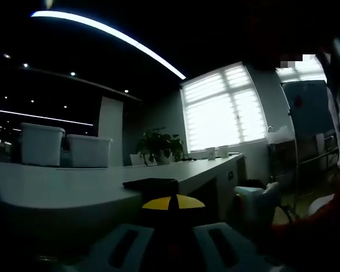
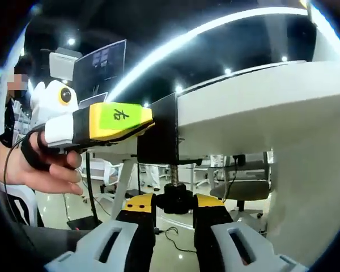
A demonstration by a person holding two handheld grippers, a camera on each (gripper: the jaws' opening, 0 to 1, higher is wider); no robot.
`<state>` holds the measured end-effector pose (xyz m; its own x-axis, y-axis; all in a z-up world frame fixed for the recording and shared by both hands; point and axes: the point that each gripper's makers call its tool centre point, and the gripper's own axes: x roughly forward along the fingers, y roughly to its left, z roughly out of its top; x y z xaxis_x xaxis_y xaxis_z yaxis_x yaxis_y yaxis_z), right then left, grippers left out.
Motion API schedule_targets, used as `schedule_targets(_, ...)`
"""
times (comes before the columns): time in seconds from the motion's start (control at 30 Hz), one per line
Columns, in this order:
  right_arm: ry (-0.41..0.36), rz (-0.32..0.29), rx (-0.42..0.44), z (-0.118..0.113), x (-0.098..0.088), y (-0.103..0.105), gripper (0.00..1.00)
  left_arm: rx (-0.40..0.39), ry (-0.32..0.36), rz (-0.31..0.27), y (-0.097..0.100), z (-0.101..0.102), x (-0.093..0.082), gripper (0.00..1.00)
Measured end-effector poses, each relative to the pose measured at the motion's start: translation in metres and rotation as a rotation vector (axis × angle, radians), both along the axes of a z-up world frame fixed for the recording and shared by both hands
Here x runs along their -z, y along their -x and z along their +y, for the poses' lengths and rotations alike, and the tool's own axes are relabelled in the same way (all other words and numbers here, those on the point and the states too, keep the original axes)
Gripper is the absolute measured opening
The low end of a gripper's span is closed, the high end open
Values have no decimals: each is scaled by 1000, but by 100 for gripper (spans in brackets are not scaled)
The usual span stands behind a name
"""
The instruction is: Clamp the fixed fixture on the desktop, loosen the retaining clip, secure it to the edge of the desk, and tighten the retaining clip.
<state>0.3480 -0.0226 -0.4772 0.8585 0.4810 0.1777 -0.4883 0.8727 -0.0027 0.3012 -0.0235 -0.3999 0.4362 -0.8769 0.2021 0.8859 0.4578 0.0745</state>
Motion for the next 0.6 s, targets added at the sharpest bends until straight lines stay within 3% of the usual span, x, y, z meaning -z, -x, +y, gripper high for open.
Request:
schedule_targets(0.13,-11,-10,88,-2,1,3,26,0,3,1,0,0,0,1)
schedule_targets(0.2,-59,2,145,-4,4,5,33,-1,0,-1,0,0,0,1)
schedule_targets(0.3,-194,15,258,-10,4,16,44,-3,-5,-3,0,0,0,1)
schedule_targets(0.37,-201,22,323,-12,3,21,43,-3,-1,-3,0,0,1,1)
schedule_targets(0.43,-201,9,333,-7,-2,22,43,-2,8,3,0,1,1,1)
schedule_targets(0.6,-151,54,417,-6,2,6,41,-4,10,9,-1,1,3,1)
